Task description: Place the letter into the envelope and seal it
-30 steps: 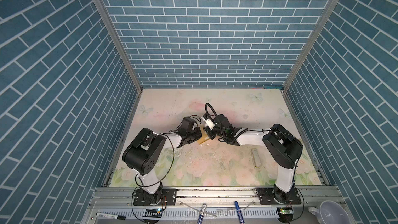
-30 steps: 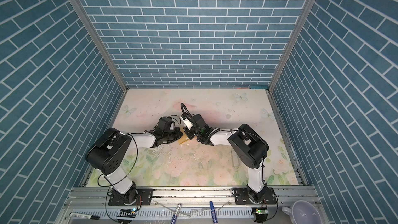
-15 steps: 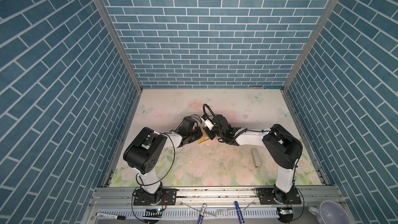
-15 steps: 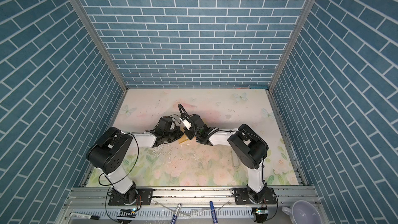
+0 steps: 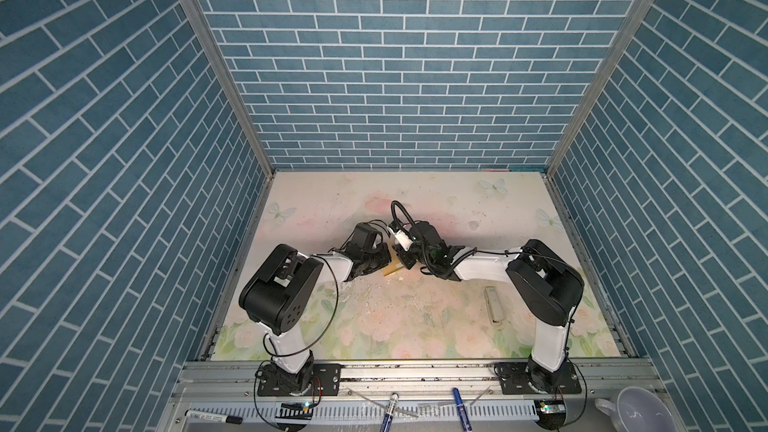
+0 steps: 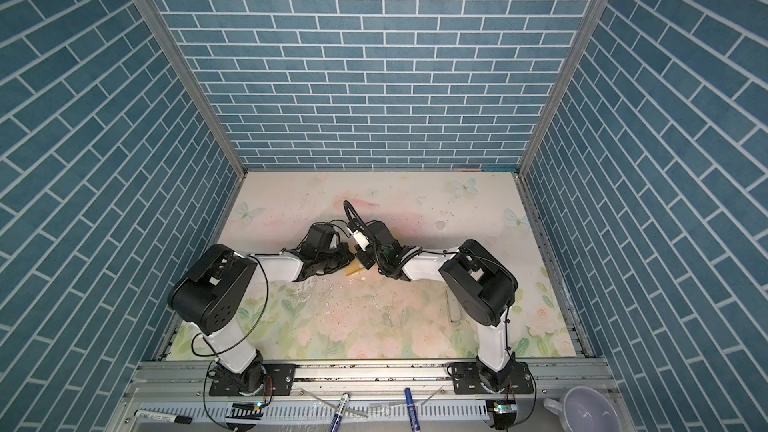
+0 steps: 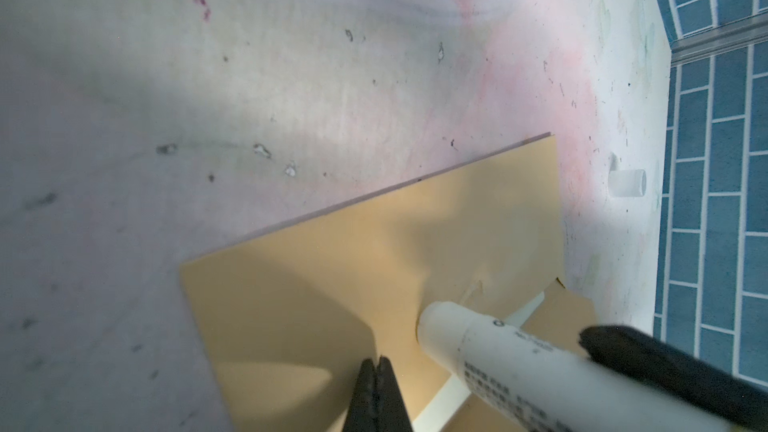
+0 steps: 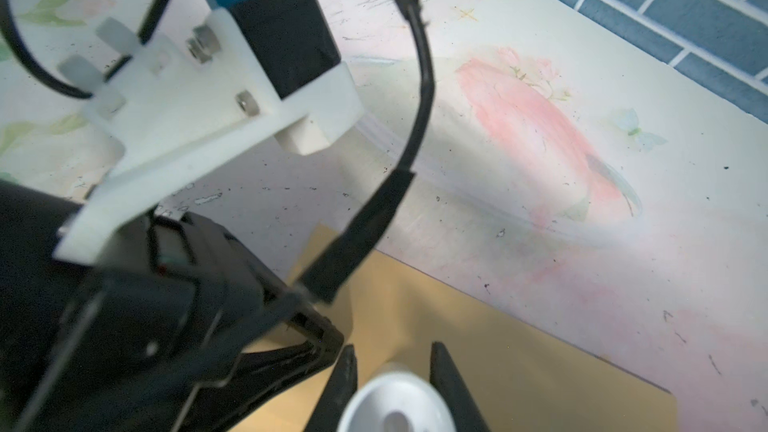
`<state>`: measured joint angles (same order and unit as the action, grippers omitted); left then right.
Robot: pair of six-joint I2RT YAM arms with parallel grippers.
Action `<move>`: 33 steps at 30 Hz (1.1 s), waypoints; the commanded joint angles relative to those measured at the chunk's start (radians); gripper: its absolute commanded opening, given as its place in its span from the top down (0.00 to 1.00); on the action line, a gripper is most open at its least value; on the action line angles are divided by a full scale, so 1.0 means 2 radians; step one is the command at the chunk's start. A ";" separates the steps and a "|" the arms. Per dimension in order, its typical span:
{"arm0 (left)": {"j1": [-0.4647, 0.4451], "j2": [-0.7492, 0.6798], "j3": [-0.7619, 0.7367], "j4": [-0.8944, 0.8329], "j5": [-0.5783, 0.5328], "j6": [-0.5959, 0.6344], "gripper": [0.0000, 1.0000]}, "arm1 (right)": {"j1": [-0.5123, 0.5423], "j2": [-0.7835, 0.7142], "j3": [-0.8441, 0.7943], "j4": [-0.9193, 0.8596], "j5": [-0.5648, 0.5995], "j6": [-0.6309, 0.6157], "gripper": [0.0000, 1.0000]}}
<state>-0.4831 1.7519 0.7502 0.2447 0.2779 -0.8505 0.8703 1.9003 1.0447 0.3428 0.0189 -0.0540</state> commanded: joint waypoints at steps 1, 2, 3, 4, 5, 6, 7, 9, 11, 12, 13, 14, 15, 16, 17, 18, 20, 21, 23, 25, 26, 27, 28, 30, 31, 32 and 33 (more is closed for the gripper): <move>0.003 0.025 -0.007 -0.079 -0.033 0.014 1.00 | -0.013 0.012 0.007 -0.044 0.050 -0.044 1.00; 0.003 0.026 -0.007 -0.080 -0.033 0.015 1.00 | -0.013 0.012 0.007 -0.045 0.051 -0.045 1.00; 0.003 0.027 -0.005 -0.082 -0.033 0.017 1.00 | -0.014 0.012 0.007 -0.045 0.052 -0.046 1.00; 0.003 0.028 -0.004 -0.085 -0.033 0.018 1.00 | -0.014 0.011 0.007 -0.046 0.054 -0.046 1.00; 0.002 0.029 -0.003 -0.087 -0.034 0.019 1.00 | -0.015 0.011 0.005 -0.045 0.054 -0.047 1.00; 0.002 0.029 -0.002 -0.089 -0.036 0.021 1.00 | -0.015 0.011 0.005 -0.046 0.056 -0.047 1.00; 0.001 0.029 -0.002 -0.091 -0.038 0.022 1.00 | -0.016 0.011 0.005 -0.045 0.057 -0.047 1.00; 0.001 0.028 0.000 -0.095 -0.039 0.024 1.00 | -0.017 0.011 0.004 -0.046 0.059 -0.047 1.00; 0.000 0.029 0.002 -0.099 -0.043 0.026 1.00 | -0.018 0.011 0.003 -0.046 0.061 -0.047 1.00; 0.000 0.029 0.003 -0.101 -0.044 0.027 1.00 | -0.019 0.010 0.002 -0.046 0.062 -0.047 1.00; -0.001 0.030 0.004 -0.103 -0.045 0.027 1.00 | -0.019 0.010 0.001 -0.045 0.063 -0.047 1.00; -0.001 0.031 0.004 -0.104 -0.046 0.028 1.00 | -0.020 0.009 0.001 -0.046 0.063 -0.047 1.00; -0.001 0.033 0.005 -0.105 -0.046 0.028 1.00 | -0.021 0.009 -0.001 -0.045 0.065 -0.047 1.00; -0.002 0.034 0.005 -0.105 -0.047 0.029 1.00 | -0.022 0.009 -0.001 -0.045 0.066 -0.047 1.00; -0.002 0.035 0.005 -0.106 -0.047 0.027 1.00 | -0.023 0.008 -0.002 -0.045 0.066 -0.047 1.00; -0.002 0.036 0.005 -0.106 -0.047 0.028 1.00 | -0.024 0.008 -0.002 -0.045 0.068 -0.047 1.00; -0.002 0.038 0.006 -0.107 -0.048 0.028 1.00 | -0.026 0.007 -0.004 -0.045 0.069 -0.047 1.00; -0.003 0.038 0.006 -0.108 -0.048 0.028 1.00 | -0.027 0.007 -0.004 -0.045 0.069 -0.046 1.00; -0.003 0.040 0.007 -0.109 -0.049 0.028 1.00 | -0.029 0.006 -0.005 -0.046 0.070 -0.045 1.00; -0.003 0.041 0.008 -0.110 -0.050 0.029 1.00 | -0.031 0.006 -0.007 -0.045 0.071 -0.044 1.00; -0.003 0.042 0.008 -0.111 -0.050 0.028 1.00 | -0.032 0.006 -0.007 -0.046 0.071 -0.044 1.00; -0.003 0.042 0.009 -0.113 -0.052 0.029 1.00 | -0.033 0.006 -0.007 -0.046 0.072 -0.044 1.00; -0.004 0.043 0.010 -0.115 -0.053 0.030 1.00 | -0.034 0.006 -0.007 -0.046 0.072 -0.044 1.00; -0.004 0.044 0.010 -0.118 -0.055 0.031 1.00 | -0.035 0.006 -0.008 -0.047 0.075 -0.044 1.00; -0.004 0.043 0.010 -0.119 -0.056 0.031 1.00 | -0.037 0.006 -0.008 -0.047 0.075 -0.044 1.00; -0.004 0.043 0.010 -0.119 -0.056 0.031 1.00 | -0.038 0.005 -0.008 -0.048 0.076 -0.044 1.00; -0.004 0.043 0.010 -0.118 -0.057 0.031 1.00 | -0.039 0.005 -0.008 -0.049 0.076 -0.044 1.00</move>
<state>-0.4950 1.7767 0.8036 0.1883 0.2443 -0.8108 0.8257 1.9003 1.0447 0.3389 0.0734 -0.0608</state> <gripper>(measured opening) 0.045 0.270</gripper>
